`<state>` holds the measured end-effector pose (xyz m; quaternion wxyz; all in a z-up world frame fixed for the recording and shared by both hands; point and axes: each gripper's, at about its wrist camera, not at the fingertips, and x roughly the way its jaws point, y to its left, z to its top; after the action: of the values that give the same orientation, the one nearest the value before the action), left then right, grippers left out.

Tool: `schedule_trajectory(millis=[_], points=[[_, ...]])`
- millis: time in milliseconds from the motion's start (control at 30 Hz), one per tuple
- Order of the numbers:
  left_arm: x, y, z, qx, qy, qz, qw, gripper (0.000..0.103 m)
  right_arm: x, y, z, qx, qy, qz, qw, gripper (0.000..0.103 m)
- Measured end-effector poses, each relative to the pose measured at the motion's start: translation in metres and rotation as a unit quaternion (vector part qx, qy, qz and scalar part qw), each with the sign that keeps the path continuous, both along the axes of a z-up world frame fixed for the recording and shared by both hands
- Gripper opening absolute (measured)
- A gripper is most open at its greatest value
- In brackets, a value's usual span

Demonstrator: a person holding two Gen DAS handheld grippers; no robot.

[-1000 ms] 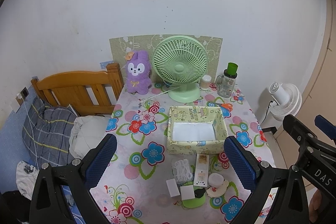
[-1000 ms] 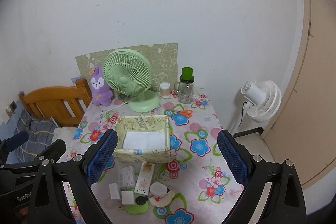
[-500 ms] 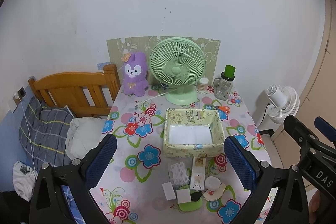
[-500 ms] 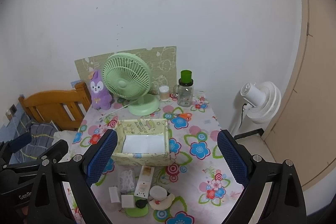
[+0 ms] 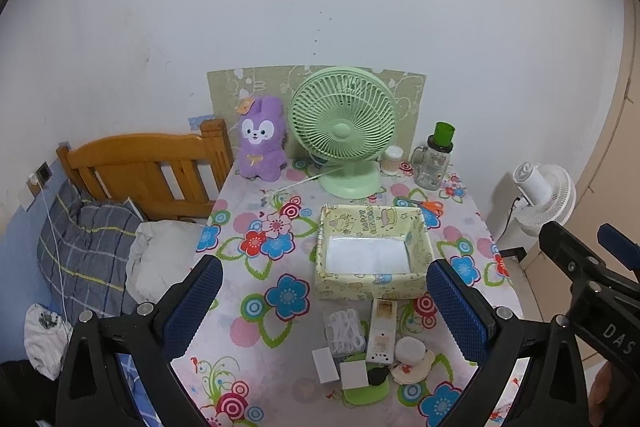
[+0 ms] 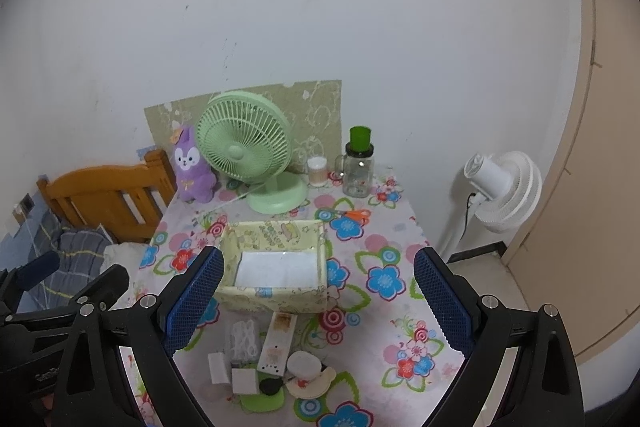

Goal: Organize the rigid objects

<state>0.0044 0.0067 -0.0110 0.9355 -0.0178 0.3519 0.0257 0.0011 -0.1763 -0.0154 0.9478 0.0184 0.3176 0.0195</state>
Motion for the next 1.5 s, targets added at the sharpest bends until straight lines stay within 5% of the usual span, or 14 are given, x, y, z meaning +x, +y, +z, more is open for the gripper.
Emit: schedule_trajectory(millis=[933,1500], points=[[0.024,-0.009,-0.115,0.004,0.058,-0.061,0.9965,0.103,0.026,0.006,-0.119,-0.015,0.068,-0.016,0.997,0.098],[0.035,-0.010,-0.196,0.003,0.129,-0.046,0.9905,0.103,0.041,0.010,-0.199,-0.034,0.107,-0.001,0.994,0.097]])
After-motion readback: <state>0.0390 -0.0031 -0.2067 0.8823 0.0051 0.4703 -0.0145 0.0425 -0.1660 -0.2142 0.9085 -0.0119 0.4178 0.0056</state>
